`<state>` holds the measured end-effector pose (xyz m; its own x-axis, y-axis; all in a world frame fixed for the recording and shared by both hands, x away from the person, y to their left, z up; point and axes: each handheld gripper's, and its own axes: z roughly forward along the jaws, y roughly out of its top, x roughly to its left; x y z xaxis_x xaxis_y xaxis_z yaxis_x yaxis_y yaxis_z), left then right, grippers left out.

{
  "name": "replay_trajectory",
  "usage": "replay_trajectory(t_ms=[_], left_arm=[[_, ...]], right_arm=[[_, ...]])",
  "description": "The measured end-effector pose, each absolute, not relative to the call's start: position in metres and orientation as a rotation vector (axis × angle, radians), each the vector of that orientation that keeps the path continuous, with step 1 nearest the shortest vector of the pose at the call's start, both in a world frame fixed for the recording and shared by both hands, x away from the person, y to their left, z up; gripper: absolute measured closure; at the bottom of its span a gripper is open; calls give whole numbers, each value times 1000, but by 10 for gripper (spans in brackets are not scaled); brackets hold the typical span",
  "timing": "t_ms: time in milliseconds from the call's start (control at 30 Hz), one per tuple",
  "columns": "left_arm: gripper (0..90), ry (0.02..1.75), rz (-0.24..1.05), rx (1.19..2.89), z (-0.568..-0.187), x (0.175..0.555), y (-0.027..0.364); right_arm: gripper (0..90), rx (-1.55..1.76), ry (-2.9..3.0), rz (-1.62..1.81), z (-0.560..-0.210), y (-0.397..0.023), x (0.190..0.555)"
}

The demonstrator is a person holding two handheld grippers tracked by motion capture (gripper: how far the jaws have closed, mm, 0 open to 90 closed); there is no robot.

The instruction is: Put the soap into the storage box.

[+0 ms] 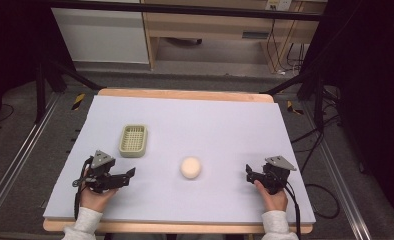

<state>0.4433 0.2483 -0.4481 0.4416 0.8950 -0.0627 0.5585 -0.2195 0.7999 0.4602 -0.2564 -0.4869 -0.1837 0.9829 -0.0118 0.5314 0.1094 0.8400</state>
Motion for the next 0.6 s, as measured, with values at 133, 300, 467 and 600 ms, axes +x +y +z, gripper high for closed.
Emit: replay_trajectory(t_ms=[133, 300, 467, 600], left_arm=[[171, 1221, 538, 1906, -447, 443, 244], [171, 1206, 533, 1909, -446, 443, 239], [171, 1185, 527, 1914, -444, 444, 234], [171, 1174, 529, 1917, -442, 444, 233]], right_arm=[[45, 1477, 1792, 961, -487, -256, 460], [45, 1477, 1793, 959, -487, -256, 461], [45, 1481, 1796, 961, -487, -256, 461], [46, 1480, 1798, 961, -487, -256, 461]])
